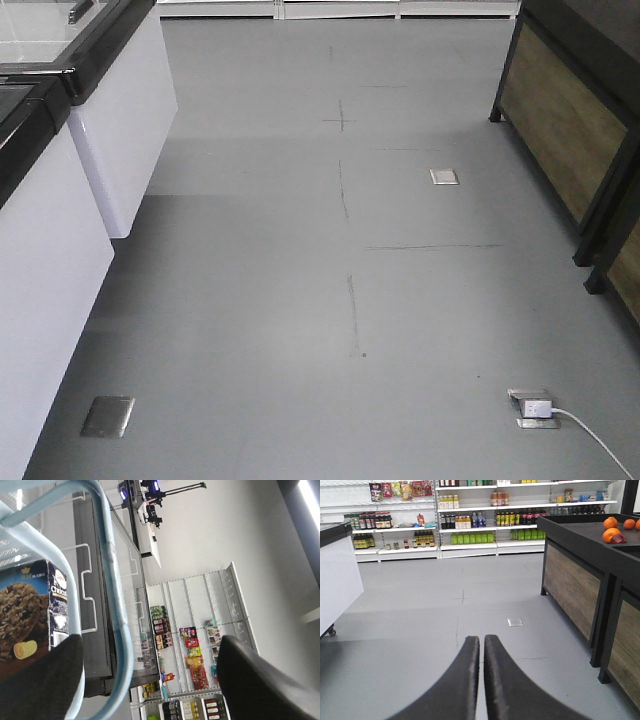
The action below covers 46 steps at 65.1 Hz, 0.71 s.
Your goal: Left arm holds basket, right arm returns cookies
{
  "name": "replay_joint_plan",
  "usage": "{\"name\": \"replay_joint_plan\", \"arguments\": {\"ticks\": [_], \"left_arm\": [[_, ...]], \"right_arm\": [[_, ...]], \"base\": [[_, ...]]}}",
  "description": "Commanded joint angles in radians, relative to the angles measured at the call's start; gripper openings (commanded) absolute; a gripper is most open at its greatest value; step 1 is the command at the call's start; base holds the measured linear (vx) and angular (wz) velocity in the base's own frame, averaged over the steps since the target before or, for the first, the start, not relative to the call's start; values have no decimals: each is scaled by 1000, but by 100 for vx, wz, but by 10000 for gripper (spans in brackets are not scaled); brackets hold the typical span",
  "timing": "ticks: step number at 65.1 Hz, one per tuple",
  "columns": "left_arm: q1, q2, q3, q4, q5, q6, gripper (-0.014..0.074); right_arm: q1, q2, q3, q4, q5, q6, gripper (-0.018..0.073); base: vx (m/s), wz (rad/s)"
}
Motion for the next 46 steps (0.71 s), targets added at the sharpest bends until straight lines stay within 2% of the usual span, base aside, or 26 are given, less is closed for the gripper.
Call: {"name": "replay_joint_plan", "arguments": {"ticks": [1,18,29,46], "left_arm": [[3,2,-26,-3,-102,-9,523],[3,53,-30,-11,-199,-9,523],[3,77,-30,-31,-219,-9,523],[3,123,-30,-62,-340,-11,523]], "right_arm": [[-4,-9,17,-6,-73,-8,-10],[-4,-9,17,-6,-73,-8,-10],[-4,-9,17,-6,-73,-8,-10],[-4,-9,17,-6,-73,-8,-10]], "base": [[0,0],[0,0],[0,0],[0,0]]}}
